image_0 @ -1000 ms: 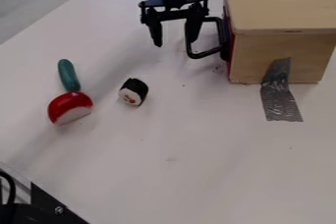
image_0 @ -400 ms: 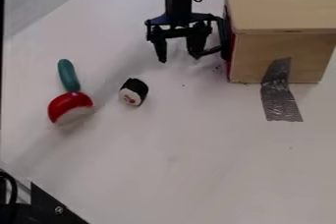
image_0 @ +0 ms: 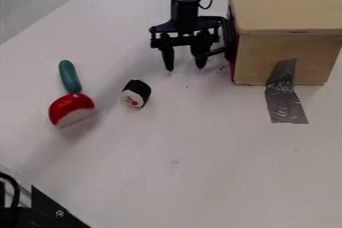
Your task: Open the drawer
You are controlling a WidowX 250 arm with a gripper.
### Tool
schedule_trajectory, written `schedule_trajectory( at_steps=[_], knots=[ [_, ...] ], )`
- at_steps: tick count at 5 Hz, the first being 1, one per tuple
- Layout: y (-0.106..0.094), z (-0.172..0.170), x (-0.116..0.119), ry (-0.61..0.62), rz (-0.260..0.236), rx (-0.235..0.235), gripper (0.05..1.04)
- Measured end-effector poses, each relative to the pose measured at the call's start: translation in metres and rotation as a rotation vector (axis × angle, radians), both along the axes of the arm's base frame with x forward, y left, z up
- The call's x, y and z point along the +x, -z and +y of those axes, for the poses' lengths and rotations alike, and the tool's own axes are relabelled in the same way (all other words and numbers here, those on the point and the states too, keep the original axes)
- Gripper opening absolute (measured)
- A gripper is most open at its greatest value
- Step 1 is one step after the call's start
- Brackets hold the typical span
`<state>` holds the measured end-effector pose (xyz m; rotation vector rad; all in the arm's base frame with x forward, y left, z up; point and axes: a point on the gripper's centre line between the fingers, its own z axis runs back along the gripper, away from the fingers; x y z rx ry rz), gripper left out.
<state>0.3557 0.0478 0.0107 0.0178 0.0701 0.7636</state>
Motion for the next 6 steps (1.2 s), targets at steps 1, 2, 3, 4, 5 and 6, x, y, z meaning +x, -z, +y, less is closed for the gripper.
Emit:
schedule_trajectory(
  at_steps=[1, 2, 3, 4, 5, 6],
  knots=[
    [0.0, -0.002, 0.0, 0.008, -0.005, -0.001, 0.389],
    [-0.003, 0.004, 0.002, 0.017, -0.009, 0.0, 0.214],
    [-0.005, 0.012, 0.009, 0.034, -0.003, 0.002, 0.144],
    [-0.005, 0.02, 0.017, 0.047, 0.003, 0.016, 0.143],
    [-0.006, 0.027, 0.02, 0.056, 0.006, 0.037, 0.143],
    [-0.006, 0.037, 0.017, 0.049, 0.013, 0.055, 0.143]
  ],
)
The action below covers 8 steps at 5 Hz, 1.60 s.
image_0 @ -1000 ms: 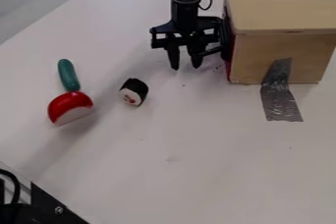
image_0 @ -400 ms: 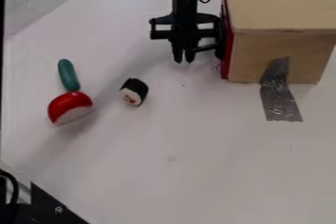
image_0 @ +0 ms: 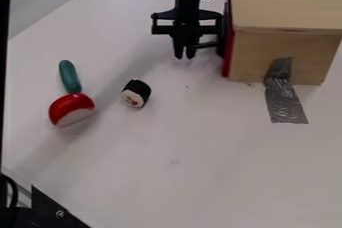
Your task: Open the drawer
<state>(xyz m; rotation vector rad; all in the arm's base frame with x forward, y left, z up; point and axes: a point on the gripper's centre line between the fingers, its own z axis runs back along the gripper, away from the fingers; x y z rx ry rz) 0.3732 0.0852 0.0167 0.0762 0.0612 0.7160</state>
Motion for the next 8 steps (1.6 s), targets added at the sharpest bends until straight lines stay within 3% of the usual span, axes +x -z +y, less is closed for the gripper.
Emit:
schedule_trajectory(
  at_steps=[4, 8],
  knots=[
    [-0.003, 0.03, -0.022, 0.001, 0.035, 0.042, 0.142],
    [-0.008, 0.056, -0.033, -0.014, 0.071, 0.122, 0.142]
  ],
)
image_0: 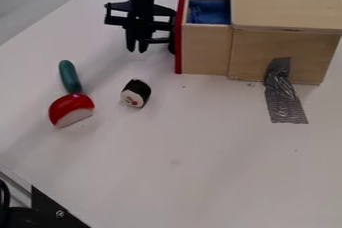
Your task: Open the drawer
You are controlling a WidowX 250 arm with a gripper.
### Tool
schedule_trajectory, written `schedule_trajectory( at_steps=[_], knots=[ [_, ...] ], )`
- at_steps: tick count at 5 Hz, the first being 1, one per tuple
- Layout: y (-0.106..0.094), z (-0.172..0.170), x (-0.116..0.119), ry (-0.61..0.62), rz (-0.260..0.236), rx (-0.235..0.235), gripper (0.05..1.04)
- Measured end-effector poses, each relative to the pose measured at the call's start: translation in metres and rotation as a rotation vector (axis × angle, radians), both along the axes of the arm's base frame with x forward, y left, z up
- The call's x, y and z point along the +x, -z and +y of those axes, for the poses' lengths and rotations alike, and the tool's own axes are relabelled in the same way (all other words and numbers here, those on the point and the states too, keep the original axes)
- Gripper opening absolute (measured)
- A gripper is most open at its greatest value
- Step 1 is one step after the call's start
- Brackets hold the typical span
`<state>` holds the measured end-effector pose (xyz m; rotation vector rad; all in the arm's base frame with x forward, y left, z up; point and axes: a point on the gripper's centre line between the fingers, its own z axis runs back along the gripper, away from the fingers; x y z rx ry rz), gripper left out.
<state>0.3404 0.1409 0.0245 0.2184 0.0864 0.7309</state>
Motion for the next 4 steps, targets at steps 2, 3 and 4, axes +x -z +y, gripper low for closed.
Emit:
schedule_trajectory(
  at_steps=[2, 3, 4],
  knots=[
    [-0.002, 0.008, -0.005, -0.021, 0.019, 0.021, 0.142],
    [-0.002, 0.01, -0.006, -0.023, 0.022, 0.035, 0.17],
    [-0.002, 0.028, -0.014, -0.177, 0.007, 0.072, 0.427]
  ],
)
